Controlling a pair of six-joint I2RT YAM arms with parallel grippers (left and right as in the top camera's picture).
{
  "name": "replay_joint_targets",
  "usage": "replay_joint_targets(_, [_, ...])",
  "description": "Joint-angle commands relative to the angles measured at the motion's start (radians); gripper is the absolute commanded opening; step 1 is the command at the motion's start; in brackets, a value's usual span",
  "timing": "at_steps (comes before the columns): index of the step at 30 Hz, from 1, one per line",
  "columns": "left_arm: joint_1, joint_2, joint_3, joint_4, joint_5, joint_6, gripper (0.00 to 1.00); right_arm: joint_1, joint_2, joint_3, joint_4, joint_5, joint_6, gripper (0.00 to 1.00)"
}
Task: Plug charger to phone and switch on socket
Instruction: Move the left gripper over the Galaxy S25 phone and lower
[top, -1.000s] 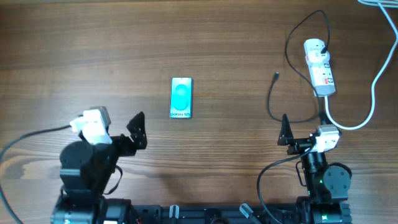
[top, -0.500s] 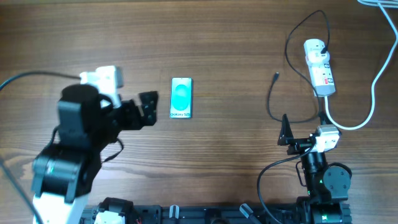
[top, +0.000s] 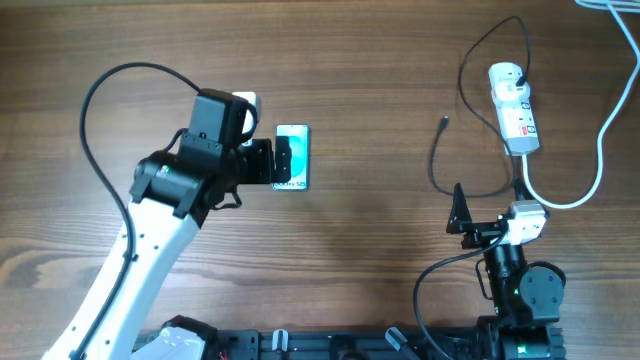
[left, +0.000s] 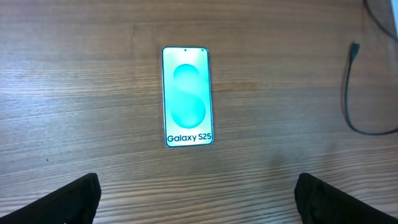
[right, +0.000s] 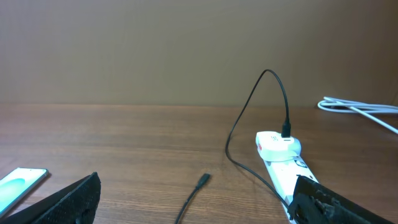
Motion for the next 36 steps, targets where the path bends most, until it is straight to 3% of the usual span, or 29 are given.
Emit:
replay_joint_targets(1, [-0.005, 0.022, 0.022, 0.003, -0.013, 0.005, 1.0, 0.001, -0.012, -0.001, 0.002, 0.013, -0.012, 1.0])
replay_joint_targets(12, [-0.005, 0.04, 0.022, 0.061, -0.014, -0.002, 1.0, 0.001, -0.012, -0.001, 0.002, 0.013, -0.011, 1.0])
replay_joint_targets(36, [-0.005, 0.28, 0.021, 0.18, -0.014, -0.032, 1.0, 0.001, -0.012, -0.001, 0.002, 0.013, -0.012, 1.0])
